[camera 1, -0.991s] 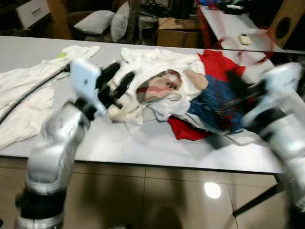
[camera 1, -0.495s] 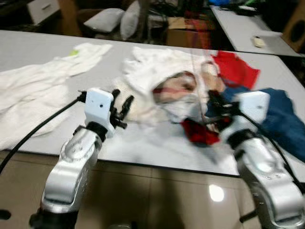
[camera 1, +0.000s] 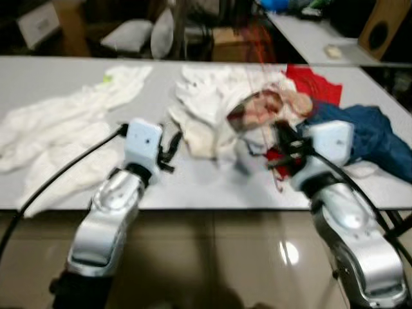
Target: Hang hanger
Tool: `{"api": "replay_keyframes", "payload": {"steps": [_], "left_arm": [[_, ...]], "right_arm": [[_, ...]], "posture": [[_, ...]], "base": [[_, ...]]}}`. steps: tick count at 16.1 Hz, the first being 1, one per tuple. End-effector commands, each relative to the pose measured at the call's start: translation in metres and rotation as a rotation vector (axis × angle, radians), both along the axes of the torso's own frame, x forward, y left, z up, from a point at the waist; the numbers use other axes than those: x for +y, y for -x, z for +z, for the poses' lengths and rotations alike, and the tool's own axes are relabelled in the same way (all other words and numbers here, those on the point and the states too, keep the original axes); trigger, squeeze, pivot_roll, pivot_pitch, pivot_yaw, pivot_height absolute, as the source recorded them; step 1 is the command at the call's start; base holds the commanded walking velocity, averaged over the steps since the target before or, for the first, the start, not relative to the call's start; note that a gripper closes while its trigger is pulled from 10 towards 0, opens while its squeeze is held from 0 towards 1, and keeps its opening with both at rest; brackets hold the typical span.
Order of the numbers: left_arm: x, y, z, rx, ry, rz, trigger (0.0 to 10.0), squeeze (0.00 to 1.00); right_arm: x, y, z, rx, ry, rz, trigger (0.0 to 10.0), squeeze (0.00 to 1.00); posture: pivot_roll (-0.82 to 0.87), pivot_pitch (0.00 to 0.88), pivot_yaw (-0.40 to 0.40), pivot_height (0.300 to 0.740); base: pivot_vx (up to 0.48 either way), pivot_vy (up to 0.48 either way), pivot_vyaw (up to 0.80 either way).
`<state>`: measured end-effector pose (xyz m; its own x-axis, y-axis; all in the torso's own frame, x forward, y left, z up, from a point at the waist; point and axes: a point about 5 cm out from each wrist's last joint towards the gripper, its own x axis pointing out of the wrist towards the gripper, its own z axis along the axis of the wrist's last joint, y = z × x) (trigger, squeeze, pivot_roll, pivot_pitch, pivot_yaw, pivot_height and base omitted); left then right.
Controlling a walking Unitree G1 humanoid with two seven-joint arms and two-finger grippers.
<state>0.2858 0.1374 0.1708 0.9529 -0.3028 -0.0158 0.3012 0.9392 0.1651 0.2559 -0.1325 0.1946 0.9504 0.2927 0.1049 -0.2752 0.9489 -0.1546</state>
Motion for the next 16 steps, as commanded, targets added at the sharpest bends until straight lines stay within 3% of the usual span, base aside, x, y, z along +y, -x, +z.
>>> {"api": "replay_keyframes", "payload": {"steps": [1,3,5,8,9,11,13,15,16], "left_arm": [[-0.006,0.001,0.004,-0.016,-0.004,-0.027,10.0,0.00],[0.003,0.005,-0.002,-0.005,-0.022,0.021,10.0,0.00],[0.004,0.000,0.007,-0.045,0.010,0.018,10.0,0.00],[-0.002,0.009,0.008,-0.031,0.021,-0.117,10.0,0.00],[-0.002,0.016,0.009,-0.008,0.014,-0.223,10.0,1.00],[-0.001,0.019,0.018,-0.007,0.010,-0.338,10.0,1.00],[0.004,0.020,0.034,-0.011,0.000,-0.472,10.0,1.00],[0.009,0.029,0.050,0.031,-0.039,-0.699,10.0,1.00],[0.009,0.028,0.054,0.041,-0.069,-0.760,10.0,1.00]], "right_arm": [[-0.004,-0.001,0.002,-0.008,0.002,-0.005,10.0,0.00],[-0.004,-0.002,-0.002,-0.002,0.029,-0.003,10.0,0.00],[0.000,-0.008,0.002,0.005,0.010,0.057,10.0,0.00],[-0.006,-0.013,0.002,0.067,-0.018,0.192,10.0,0.00],[-0.013,-0.010,-0.002,0.140,0.018,0.308,10.0,0.00],[-0.023,-0.006,-0.007,0.209,0.103,0.415,10.0,0.00],[-0.036,-0.003,-0.008,0.263,0.126,0.518,10.0,0.00],[-0.053,-0.007,-0.007,0.315,0.208,0.570,10.0,0.00],[-0.057,-0.008,-0.005,0.321,0.242,0.595,10.0,0.00]], "posture": [[0.04,0.013,-0.016,0.740],[0.05,0.000,-0.038,0.740],[0.05,0.000,-0.041,0.740],[0.06,0.000,-0.041,0.740],[0.06,0.000,-0.046,0.740],[0.07,0.000,-0.045,0.740],[0.07,0.000,-0.042,0.740],[0.07,0.000,-0.046,0.740],[0.07,0.000,-0.043,0.740]], "base": [[0.000,0.458,0.00],[0.000,0.452,0.00],[0.000,0.409,0.00],[0.000,0.000,0.00],[0.000,0.000,0.00],[0.000,0.000,0.00],[0.000,0.000,0.00],[0.000,0.000,0.00],[0.000,0.000,0.00]]}}
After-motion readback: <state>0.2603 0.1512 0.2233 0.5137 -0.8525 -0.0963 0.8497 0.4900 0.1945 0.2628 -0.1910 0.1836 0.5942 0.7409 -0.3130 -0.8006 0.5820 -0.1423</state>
